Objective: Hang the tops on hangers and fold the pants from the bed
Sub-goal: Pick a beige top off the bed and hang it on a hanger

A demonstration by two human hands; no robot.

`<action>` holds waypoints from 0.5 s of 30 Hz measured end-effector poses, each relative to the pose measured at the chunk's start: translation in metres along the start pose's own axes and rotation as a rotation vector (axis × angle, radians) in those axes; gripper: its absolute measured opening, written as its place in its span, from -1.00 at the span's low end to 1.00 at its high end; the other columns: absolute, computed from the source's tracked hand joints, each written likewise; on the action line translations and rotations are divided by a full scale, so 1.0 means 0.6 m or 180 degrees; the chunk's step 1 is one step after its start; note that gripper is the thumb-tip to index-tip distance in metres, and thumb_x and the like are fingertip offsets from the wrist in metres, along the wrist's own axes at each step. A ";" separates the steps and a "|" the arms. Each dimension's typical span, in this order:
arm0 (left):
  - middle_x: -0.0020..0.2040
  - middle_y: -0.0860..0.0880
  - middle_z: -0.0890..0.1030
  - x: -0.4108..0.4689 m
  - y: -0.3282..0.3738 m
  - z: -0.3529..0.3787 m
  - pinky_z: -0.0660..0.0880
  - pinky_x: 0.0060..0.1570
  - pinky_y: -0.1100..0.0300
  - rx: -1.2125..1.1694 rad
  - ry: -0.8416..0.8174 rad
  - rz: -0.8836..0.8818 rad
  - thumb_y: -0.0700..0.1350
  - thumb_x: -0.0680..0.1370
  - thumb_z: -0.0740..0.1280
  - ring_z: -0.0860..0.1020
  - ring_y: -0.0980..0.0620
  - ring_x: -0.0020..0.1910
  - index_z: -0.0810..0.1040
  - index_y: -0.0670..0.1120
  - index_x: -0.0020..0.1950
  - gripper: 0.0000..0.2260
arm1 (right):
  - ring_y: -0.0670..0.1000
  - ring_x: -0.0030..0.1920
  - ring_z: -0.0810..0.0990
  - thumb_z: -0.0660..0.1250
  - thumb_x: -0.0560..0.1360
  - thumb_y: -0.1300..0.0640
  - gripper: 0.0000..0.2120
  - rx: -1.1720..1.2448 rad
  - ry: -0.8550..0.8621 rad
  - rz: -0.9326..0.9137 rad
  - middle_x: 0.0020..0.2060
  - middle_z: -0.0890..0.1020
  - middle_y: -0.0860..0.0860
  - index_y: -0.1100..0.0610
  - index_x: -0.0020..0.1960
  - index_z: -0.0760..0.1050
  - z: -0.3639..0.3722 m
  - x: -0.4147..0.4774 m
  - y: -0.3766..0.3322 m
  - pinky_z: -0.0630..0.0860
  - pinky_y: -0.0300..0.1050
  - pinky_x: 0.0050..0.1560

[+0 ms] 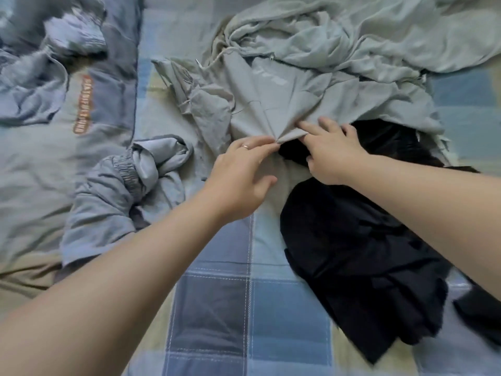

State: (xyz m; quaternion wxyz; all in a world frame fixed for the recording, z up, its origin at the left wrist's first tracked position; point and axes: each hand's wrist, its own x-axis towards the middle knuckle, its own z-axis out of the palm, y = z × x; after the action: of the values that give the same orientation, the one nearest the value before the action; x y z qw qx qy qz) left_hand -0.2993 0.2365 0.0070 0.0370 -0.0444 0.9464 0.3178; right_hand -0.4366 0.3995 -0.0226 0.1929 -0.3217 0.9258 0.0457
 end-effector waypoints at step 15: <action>0.43 0.00 0.43 -0.307 0.309 -0.320 0.30 0.47 -0.02 -0.0996 0.0355 -0.0673 -0.22 0.55 0.44 0.34 0.06 0.47 0.47 -0.17 0.45 -0.53 | 0.11 0.14 0.59 0.25 0.54 0.30 -0.69 0.1949 0.0789 -0.0043 0.07 0.69 0.01 0.09 0.14 0.68 -0.320 -0.449 -0.081 0.38 0.08 0.32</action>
State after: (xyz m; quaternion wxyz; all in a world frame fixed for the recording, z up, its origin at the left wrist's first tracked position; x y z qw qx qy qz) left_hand -0.1446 0.2791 0.2887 0.0104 -0.1663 0.8761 0.4524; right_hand -0.2764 0.4769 0.2603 0.1668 -0.2580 0.9109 -0.2756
